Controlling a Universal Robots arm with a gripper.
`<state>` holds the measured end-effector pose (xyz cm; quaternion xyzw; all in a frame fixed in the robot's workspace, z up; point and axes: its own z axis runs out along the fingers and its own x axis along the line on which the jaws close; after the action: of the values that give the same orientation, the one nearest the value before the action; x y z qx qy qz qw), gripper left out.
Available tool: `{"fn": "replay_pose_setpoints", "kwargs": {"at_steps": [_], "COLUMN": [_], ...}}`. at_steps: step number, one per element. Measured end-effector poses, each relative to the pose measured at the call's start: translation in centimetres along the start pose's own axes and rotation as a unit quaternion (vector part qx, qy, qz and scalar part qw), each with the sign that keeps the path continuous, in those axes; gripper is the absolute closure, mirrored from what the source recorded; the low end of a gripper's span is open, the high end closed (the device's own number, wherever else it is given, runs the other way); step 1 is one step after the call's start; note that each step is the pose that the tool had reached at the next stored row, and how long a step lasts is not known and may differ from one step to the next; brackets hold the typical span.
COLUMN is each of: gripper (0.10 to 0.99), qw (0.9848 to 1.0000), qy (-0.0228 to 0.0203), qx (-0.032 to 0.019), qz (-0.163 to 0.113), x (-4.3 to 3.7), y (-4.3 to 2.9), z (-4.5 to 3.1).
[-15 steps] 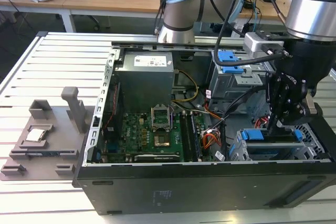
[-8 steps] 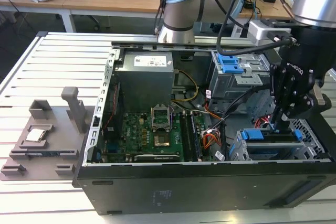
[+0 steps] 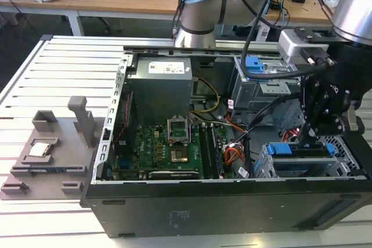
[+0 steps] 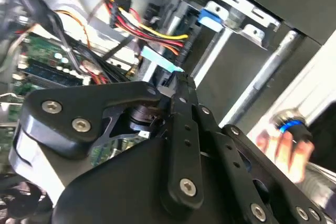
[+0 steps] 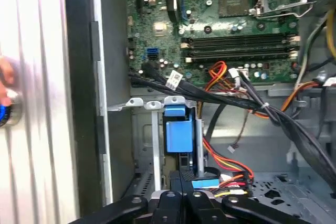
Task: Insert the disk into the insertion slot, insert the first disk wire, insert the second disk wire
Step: 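Insert the second disk wire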
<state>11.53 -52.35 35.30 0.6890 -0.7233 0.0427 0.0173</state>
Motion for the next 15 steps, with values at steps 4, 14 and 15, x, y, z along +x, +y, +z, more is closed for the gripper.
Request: {"fn": "replay_pose_setpoints", "kwargs": {"at_steps": [4,14,15], "gripper": [0.980,0.980,0.980], "qw": [0.9991,0.9987,0.9987], "qy": [-0.0427,-0.0518,-0.0518], "qx": [-0.0022,-0.0012,-0.0012], "qz": [0.001,0.002,0.002], "x": [0.25,2.22,2.42], "y": [0.02,0.12,0.11], "z": [0.02,-1.72,-1.71]}}
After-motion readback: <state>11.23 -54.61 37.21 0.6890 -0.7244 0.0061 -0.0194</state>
